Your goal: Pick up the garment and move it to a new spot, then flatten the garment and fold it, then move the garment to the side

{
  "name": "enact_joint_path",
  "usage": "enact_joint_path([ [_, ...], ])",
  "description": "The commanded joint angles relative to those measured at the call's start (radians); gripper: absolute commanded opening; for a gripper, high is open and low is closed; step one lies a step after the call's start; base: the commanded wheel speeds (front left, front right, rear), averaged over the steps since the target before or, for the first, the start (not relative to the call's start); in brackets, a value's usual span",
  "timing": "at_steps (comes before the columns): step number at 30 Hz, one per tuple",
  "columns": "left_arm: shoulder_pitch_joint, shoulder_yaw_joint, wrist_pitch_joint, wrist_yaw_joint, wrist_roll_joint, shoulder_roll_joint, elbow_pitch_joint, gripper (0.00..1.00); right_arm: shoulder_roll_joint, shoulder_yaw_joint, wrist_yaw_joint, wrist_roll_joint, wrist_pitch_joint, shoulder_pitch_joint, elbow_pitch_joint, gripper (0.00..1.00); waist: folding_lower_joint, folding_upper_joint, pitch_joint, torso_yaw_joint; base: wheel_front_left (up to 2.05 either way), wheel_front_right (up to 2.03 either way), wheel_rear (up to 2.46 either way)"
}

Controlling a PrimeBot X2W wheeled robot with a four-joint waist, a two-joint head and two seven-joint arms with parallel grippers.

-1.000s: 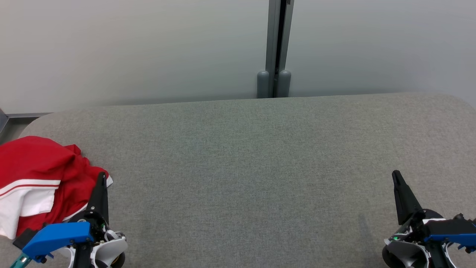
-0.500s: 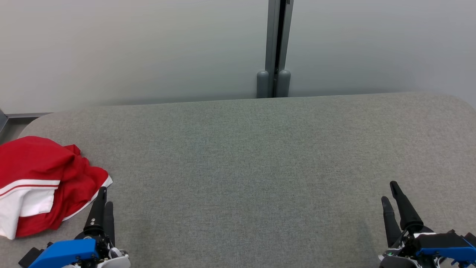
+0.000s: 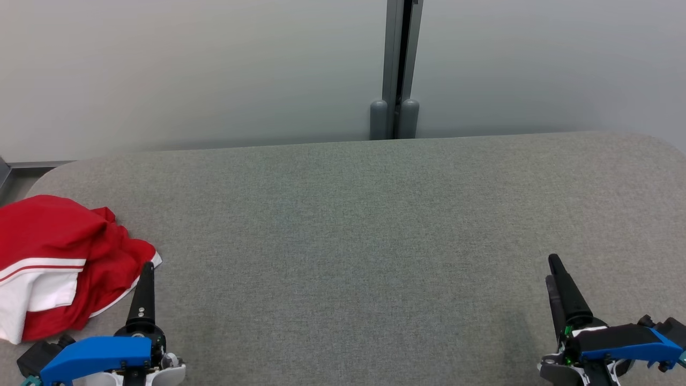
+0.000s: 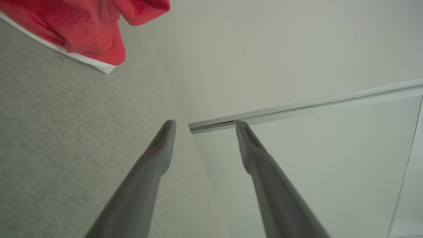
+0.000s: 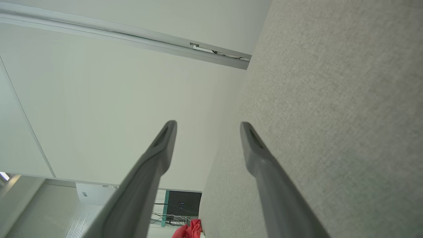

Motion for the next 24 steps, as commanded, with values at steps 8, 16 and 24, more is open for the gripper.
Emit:
enact_joint_path([
  [8,-0.036,-0.019,-0.043,0.000,0.129,0.014,-0.006,1.00,-0.002,0.029,0.001,-0.156,-0.044,-0.050,0.001,1.00,0.0000,0.0000,0.003,-0.001,0.00,0.00,0.00],
  [16,-0.042,-0.057,-0.074,0.000,0.276,0.040,0.012,1.00,-0.002,0.039,0.001,-0.334,-0.074,-0.061,0.010,1.00,0.0000,0.0000,0.004,-0.001,0.00,0.00,0.00],
  [24,-0.045,-0.119,-0.102,0.000,0.396,0.065,0.027,1.00,-0.045,0.112,0.001,-0.499,-0.102,-0.087,0.055,1.00,0.0000,0.0000,0.006,0.002,0.00,0.00,0.00],
])
